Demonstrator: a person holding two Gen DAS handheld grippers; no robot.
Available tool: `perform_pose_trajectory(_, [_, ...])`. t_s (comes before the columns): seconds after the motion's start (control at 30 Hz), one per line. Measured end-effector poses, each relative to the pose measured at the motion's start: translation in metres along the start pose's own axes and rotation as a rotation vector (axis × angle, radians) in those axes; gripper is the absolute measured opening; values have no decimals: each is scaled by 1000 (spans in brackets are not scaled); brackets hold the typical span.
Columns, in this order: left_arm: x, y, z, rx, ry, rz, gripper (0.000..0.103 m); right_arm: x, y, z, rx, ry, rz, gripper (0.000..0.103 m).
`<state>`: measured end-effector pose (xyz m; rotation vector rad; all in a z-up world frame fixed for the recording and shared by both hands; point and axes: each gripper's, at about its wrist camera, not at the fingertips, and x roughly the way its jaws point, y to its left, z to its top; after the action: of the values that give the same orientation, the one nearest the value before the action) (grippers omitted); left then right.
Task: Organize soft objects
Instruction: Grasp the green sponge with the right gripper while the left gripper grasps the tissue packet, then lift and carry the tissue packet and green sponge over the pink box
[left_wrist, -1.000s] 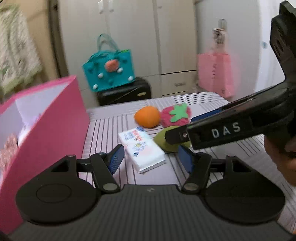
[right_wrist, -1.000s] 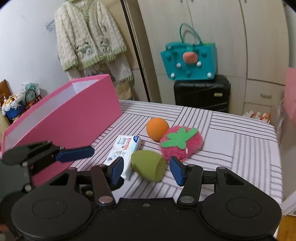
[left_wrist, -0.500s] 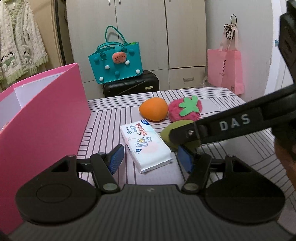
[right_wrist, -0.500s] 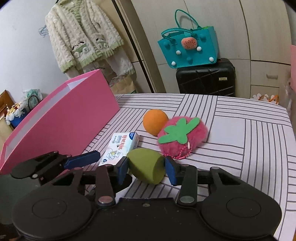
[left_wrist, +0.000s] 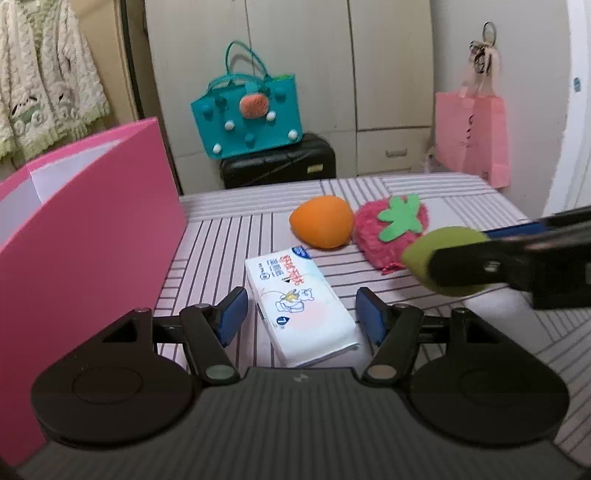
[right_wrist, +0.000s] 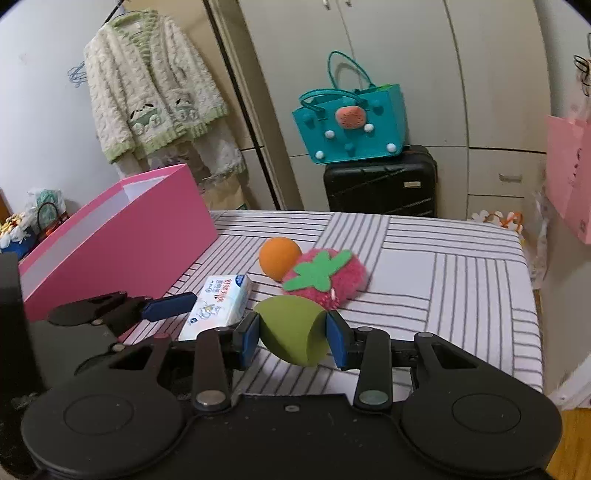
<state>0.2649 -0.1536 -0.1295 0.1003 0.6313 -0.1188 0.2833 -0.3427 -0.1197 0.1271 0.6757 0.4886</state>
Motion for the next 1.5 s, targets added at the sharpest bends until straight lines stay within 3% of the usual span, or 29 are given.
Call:
perform_pose_trajectory(0.07, [5,5,2,-43,13,-20,64,-2,-2,-1,8,-5,-4,45])
perform_pose_trajectory(0.23, [6,6,5,-29,4,-16,39,-3,-9,-3,36,-12,-7,45])
perform_pose_trajectory(1.1, [-48,14,-9,-10,-39,-101,39,-18,4,-31,137,13,-30,45])
perform_pose_trajectory(1.5, [-80,30,-24,-24,-12,-146,39,-40,13,-42,187,44,-54,45])
